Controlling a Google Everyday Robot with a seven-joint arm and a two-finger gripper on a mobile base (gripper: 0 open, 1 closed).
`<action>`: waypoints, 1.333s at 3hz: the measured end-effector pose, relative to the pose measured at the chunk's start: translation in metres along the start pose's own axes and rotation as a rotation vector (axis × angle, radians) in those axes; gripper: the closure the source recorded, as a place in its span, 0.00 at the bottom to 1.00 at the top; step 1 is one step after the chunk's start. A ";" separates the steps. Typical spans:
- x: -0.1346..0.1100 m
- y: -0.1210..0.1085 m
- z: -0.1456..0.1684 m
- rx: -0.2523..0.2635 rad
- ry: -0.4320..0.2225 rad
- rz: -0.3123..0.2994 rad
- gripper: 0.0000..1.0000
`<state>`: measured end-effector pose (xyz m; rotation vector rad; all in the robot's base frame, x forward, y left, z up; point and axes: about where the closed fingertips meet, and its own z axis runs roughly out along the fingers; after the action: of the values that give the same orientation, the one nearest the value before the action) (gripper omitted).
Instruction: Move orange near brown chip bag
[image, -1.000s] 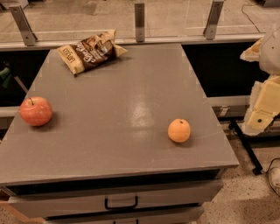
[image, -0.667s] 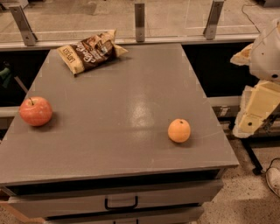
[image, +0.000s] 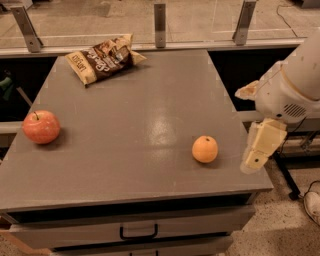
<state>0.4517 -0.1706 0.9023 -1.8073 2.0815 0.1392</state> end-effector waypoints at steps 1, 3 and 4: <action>0.000 0.007 0.031 -0.043 -0.039 0.002 0.00; -0.021 0.017 0.063 -0.099 -0.114 -0.004 0.15; -0.029 0.024 0.070 -0.121 -0.135 0.001 0.39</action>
Offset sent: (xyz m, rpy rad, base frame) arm -0.0013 0.0445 -0.0736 0.1359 0.0898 0.0586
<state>0.4470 -0.1173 0.8437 -1.8111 2.0186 0.3851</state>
